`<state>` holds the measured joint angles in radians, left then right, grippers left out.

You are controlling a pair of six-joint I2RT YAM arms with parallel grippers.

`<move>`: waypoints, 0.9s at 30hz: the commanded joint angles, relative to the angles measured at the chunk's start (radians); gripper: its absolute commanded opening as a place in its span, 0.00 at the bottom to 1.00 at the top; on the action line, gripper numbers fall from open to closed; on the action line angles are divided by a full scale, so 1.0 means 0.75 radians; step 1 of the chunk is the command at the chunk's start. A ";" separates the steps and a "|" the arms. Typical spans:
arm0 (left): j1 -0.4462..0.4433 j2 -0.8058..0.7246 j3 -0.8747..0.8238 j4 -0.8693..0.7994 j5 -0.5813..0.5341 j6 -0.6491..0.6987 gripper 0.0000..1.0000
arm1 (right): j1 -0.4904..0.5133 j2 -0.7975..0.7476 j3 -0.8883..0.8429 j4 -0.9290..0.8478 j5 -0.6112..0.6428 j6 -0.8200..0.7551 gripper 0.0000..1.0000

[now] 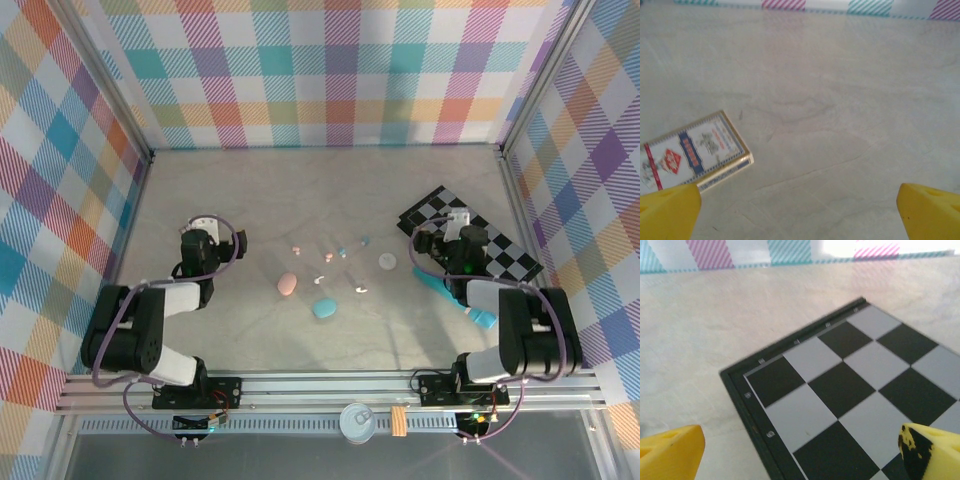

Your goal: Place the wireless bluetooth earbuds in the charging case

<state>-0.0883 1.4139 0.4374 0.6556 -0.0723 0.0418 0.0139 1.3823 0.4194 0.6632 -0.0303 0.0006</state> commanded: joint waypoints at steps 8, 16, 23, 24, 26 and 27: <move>-0.181 -0.454 0.259 -0.604 -0.038 -0.002 1.00 | 0.185 -0.366 0.159 -0.485 -0.154 -0.294 0.99; -0.235 -0.521 0.396 -0.934 0.137 -0.129 1.00 | 0.538 -0.375 0.296 -0.821 -0.477 -0.670 0.99; -0.236 -0.565 0.395 -1.020 0.106 -0.145 1.00 | 0.804 -0.192 0.435 -1.060 -0.494 -0.904 0.99; -0.236 -0.569 0.392 -1.021 0.106 -0.146 1.00 | 0.834 -0.157 0.459 -1.101 -0.484 -0.931 0.99; -0.236 -0.567 0.396 -1.037 0.120 -0.143 1.00 | 0.900 -0.082 0.491 -1.151 -0.455 -0.978 0.99; -0.236 -0.563 0.400 -1.046 0.129 -0.144 1.00 | 0.926 -0.050 0.500 -1.152 -0.438 -0.993 0.99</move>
<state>-0.2604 1.0092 0.7124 -0.0853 0.0086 -0.0479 0.6662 1.2922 0.7578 -0.0902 -0.3569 -0.6365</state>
